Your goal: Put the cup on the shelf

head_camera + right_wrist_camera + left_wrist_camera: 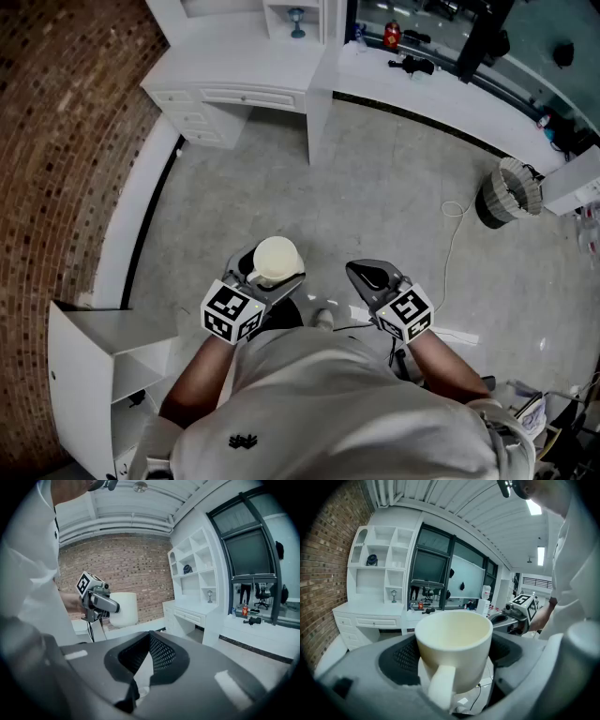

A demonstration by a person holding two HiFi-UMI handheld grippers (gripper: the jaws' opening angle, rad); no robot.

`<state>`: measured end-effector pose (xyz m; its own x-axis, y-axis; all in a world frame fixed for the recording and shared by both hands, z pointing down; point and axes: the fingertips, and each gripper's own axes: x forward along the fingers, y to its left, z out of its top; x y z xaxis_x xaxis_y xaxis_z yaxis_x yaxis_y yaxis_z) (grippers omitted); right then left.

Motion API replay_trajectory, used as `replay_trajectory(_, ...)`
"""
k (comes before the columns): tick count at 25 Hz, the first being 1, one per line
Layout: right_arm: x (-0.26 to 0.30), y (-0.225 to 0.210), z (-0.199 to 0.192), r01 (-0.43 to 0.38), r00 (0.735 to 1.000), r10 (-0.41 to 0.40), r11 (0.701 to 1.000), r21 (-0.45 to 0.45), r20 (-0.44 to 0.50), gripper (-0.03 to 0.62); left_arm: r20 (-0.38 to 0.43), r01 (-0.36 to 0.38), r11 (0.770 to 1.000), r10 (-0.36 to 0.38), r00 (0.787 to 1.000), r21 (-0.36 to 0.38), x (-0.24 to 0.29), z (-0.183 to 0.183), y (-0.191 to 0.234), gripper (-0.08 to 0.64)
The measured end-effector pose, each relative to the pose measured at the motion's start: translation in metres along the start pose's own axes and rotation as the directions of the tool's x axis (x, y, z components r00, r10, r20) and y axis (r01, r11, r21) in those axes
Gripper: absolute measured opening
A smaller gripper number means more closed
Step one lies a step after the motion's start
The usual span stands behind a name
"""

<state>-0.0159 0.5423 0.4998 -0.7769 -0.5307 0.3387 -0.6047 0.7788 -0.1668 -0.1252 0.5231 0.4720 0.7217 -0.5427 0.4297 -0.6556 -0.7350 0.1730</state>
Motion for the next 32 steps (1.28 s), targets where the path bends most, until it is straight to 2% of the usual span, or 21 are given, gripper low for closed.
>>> replay_trajectory(8, 0.006, -0.048, 0.008, 0.033, 0.999, -0.034, 0.999, 0.025, 0.016, 0.011, 0.013, 0.013, 1.000, -0.013, 1.000, -0.009, 0.046, 0.021, 0.028, 0.420)
replay_trajectory(13, 0.032, -0.090, 0.029, 0.059, 0.998, -0.060, 0.997, 0.043, 0.024, 0.012, 0.029, 0.029, 1.000, -0.029, 0.999, -0.010, 0.083, 0.042, 0.077, 0.420)
replay_trajectory(18, 0.062, -0.135, 0.066, 0.086, 0.996, -0.086, 0.996, -0.033, 0.017, 0.012, 0.054, 0.042, 0.999, -0.043, 0.998, 0.007, 0.118, 0.082, 0.125, 0.420)
replay_trajectory(27, 0.129, -0.209, 0.111, 0.153, 0.988, -0.152, 0.987, -0.056, 0.021, 0.021, 0.074, 0.023, 1.000, -0.023, 0.997, -0.001, 0.153, 0.128, 0.212, 0.420)
replay_trajectory(32, 0.149, -0.232, 0.117, 0.131, 0.991, -0.132, 0.990, -0.055, -0.018, 0.031, 0.069, 0.004, 1.000, -0.003, 0.998, -0.006, 0.173, 0.137, 0.243, 0.420)
